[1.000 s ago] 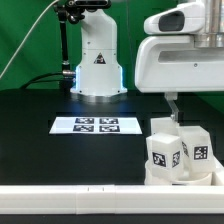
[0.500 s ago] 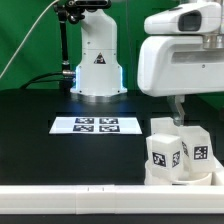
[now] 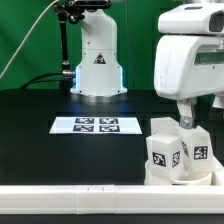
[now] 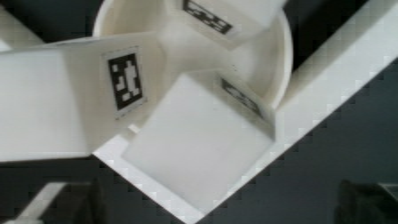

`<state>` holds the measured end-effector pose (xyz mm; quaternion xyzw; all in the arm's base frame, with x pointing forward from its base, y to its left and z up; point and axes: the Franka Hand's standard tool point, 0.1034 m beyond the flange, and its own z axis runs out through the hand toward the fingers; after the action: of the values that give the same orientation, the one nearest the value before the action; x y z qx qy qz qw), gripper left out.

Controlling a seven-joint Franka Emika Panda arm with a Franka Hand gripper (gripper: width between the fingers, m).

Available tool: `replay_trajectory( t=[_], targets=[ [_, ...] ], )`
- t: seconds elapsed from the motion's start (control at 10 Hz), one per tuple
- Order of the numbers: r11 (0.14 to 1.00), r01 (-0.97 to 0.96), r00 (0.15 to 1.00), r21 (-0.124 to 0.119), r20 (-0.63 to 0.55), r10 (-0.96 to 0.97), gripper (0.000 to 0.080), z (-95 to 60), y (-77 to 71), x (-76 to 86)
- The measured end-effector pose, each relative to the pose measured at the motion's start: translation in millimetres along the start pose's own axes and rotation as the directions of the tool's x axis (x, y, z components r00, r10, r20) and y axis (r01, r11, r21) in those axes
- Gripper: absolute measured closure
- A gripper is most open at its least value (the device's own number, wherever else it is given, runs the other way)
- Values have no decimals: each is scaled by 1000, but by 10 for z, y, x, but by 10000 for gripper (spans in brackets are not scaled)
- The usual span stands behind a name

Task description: Assemble stool

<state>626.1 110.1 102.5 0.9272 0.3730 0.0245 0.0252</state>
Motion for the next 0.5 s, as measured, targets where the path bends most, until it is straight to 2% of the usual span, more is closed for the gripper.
replay_trajectory(
  t=[0.2, 0.5],
  targets=[
    [980, 198, 980, -12, 17, -197, 151, 27, 7, -17],
    [896, 443, 896, -19, 51, -442, 151, 63, -25, -15]
  ],
)
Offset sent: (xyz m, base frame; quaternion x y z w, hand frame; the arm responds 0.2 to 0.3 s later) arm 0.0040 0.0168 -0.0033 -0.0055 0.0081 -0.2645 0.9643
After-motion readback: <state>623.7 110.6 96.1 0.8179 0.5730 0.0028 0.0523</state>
